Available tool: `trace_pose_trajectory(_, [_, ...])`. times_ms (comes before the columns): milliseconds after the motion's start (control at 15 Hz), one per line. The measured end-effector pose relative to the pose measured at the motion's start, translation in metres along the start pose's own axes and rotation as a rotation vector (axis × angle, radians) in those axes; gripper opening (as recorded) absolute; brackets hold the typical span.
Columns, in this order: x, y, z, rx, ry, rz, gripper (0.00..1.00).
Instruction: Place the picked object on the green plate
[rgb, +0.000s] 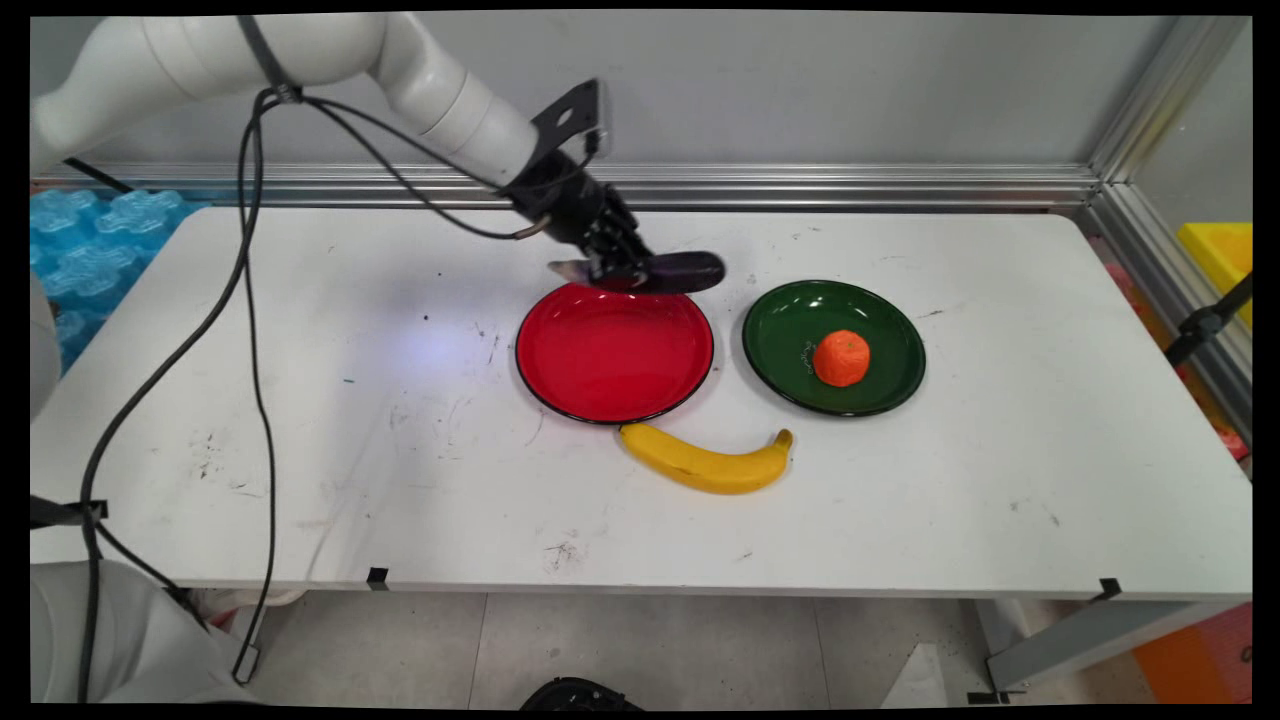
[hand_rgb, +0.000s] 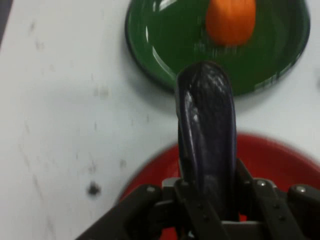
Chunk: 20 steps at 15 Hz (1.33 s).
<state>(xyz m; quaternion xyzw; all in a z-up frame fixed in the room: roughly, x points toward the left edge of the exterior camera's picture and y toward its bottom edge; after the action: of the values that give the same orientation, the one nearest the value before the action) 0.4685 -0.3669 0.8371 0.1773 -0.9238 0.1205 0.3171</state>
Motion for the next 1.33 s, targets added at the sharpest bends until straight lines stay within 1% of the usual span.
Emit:
trace_pose_trajectory(267, [0.034, 0.002, 0.011, 0.012, 0.049, -0.013, 0.00])
trace_pose_trajectory(400, [0.056, 0.003, 0.023, 0.024, 0.079, -0.023, 0.00])
trace_pose_trajectory(667, [0.080, 0.007, 0.048, 0.038, 0.112, -0.039, 0.00])
trace_pose_trajectory(867, [0.092, 0.011, 0.071, 0.043, 0.123, -0.048, 0.00])
trace_pose_trajectory(1000, [0.100, 0.015, 0.092, 0.047, 0.126, -0.056, 0.00])
trace_pose_trajectory(1333, [0.110, 0.021, 0.144, 0.066, 0.116, -0.073, 0.00])
